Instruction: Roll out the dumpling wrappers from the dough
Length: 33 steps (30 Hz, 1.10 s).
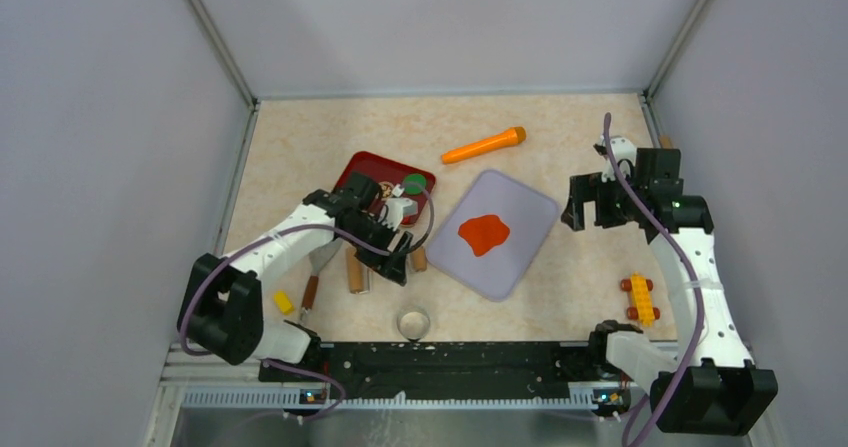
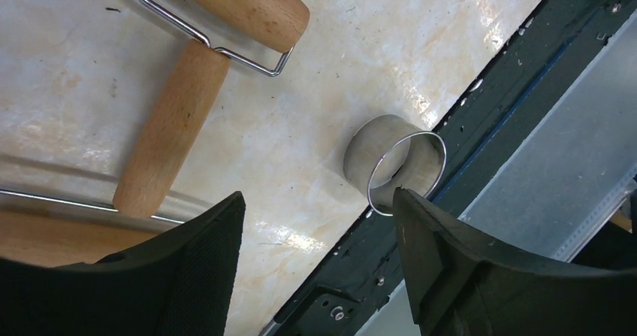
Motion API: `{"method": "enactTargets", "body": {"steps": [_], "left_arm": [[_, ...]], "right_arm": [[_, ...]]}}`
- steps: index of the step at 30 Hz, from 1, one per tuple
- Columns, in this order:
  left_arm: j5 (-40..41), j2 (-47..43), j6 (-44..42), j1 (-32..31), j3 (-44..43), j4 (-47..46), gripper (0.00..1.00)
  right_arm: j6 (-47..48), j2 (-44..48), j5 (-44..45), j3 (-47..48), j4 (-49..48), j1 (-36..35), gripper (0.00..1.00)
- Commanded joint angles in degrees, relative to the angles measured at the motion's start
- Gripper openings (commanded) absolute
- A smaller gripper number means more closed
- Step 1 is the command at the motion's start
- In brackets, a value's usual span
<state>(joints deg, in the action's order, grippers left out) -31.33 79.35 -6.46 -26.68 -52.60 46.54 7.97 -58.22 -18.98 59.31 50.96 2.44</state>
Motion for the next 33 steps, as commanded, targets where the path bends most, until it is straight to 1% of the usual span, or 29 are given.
{"method": "enactTargets", "body": {"steps": [1, 4, 7, 9, 13, 18, 22, 26, 30, 33], "left_arm": [[-3.79, 0.27, -0.89, -1.64, -1.41, -0.48, 0.73], [-2.38, 1.34, -3.76, -6.08, -3.65, 1.05, 0.71], [3.08, 3.32, -13.84, -12.0, -7.16, 5.85, 0.66], [6.53, 4.07, -19.64, -15.37, -6.96, 6.4, 0.59], [5.63, 5.67, -23.51, -16.14, -5.07, 6.26, 0.49], [3.44, 5.84, -31.92, -17.67, -2.18, 5.83, 0.47], [3.45, 6.05, -33.98, -19.65, -0.03, 3.53, 0.44], [2.99, 7.64, -33.6, -21.3, 0.15, 2.15, 0.39], [3.09, 8.41, -33.62, -22.25, 0.24, 1.18, 0.38], [3.78, 9.41, -33.11, -22.5, 0.16, -0.01, 0.34]], "right_arm": [[2.75, 1.56, 1.7, 2.69, -1.8, 0.37, 0.96], [2.51, 2.44, 1.33, 2.64, -2.6, 0.38, 0.94], [2.57, 2.24, -1.11, 3.5, -2.38, 0.4, 0.87], [2.49, 2.25, -2.05, 3.81, -2.51, 0.38, 0.85], [2.85, 2.79, -2.34, 4.05, -2.59, 0.42, 0.83], [3.39, 3.28, -1.13, 3.52, -2.26, 0.38, 0.83], [3.11, 3.5, -1.14, 2.95, -2.56, 0.38, 0.83], [3.15, 3.89, -0.82, 2.75, -1.83, 0.38, 0.83], [3.52, 4.69, -0.71, 2.42, -1.02, 0.34, 0.83], [3.48, 5.4, -0.55, 1.98, -0.79, 0.39, 0.82]]}}
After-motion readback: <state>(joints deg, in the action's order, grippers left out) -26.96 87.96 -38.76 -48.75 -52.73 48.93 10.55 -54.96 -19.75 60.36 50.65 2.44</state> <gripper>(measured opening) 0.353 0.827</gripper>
